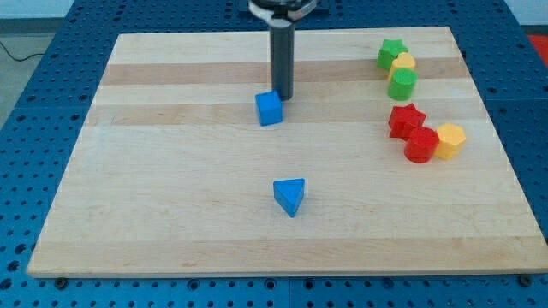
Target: Push the blue cube into the blue triangle
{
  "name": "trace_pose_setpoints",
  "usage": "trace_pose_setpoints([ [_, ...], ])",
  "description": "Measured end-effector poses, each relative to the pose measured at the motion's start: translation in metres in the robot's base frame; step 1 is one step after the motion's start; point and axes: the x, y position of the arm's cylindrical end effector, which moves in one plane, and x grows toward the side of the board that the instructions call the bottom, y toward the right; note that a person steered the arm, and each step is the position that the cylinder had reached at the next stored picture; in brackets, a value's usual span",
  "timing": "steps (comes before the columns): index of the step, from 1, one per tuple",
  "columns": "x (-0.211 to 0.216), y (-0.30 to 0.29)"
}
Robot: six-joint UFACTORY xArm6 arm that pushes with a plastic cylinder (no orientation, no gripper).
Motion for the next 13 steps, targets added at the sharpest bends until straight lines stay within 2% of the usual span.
trace_pose_setpoints([
  [1,0.061,-0.001],
  [2,0.078,-0.001],
  [4,0.000,-0.023],
  [5,-0.001,-0.058],
  [6,0.041,-0.065],
  [8,0.120,-0.042],
  [9,0.125,-0.041],
  [10,0.082,-0.039],
  [11,0.063,-0.035],
  [13,0.111,-0.008],
])
